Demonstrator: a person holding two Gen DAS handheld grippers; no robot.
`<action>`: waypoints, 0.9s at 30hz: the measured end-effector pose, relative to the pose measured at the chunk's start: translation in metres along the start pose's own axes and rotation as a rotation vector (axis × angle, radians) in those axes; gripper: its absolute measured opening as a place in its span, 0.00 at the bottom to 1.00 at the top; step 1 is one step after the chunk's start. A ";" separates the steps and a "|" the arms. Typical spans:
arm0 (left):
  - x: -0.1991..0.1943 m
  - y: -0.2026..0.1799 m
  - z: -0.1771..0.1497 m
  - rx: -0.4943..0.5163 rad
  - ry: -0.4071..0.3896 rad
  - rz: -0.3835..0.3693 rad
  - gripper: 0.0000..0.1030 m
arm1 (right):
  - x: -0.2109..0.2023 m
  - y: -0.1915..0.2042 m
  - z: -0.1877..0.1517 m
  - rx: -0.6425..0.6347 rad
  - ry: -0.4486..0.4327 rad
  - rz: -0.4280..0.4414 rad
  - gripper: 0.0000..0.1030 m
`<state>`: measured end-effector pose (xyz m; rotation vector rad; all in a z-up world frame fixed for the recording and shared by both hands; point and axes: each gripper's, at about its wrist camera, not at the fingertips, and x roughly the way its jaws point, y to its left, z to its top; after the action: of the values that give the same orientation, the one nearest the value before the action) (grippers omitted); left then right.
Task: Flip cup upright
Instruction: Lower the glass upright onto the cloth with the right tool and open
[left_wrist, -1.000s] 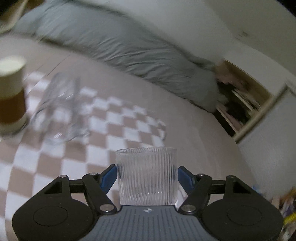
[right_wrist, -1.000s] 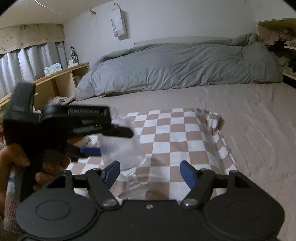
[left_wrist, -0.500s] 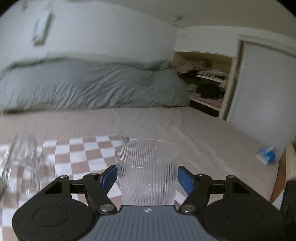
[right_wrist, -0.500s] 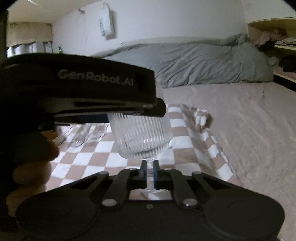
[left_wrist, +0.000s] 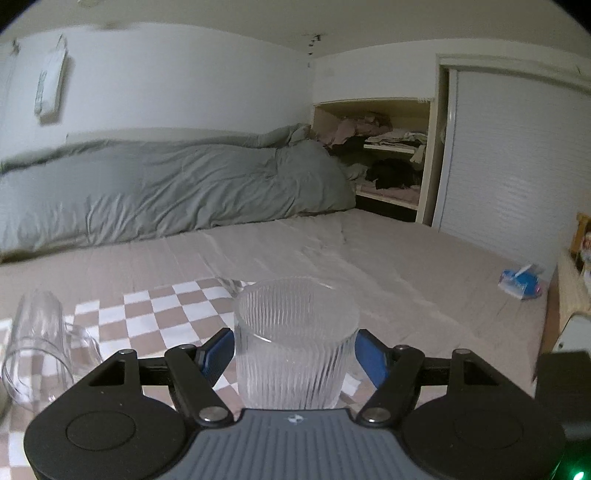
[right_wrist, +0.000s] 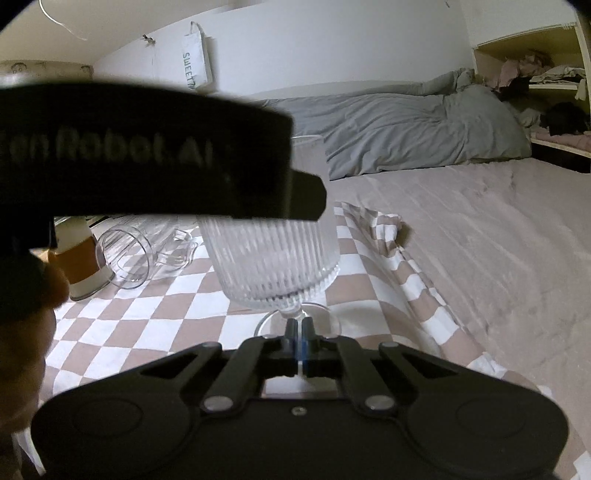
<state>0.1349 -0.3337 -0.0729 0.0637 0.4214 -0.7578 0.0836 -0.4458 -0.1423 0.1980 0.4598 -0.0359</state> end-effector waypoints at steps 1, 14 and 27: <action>-0.001 0.001 0.001 -0.016 0.002 -0.005 0.77 | -0.001 0.000 0.000 -0.002 0.004 0.005 0.02; -0.063 0.032 0.022 -0.110 -0.023 0.034 0.97 | -0.052 0.002 0.032 0.019 0.036 -0.076 0.68; -0.150 0.080 0.028 -0.094 0.035 0.185 1.00 | -0.129 0.051 0.066 -0.020 -0.060 -0.196 1.00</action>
<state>0.1019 -0.1827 0.0041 0.0277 0.4766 -0.5548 0.0009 -0.4103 -0.0175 0.1313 0.4182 -0.2286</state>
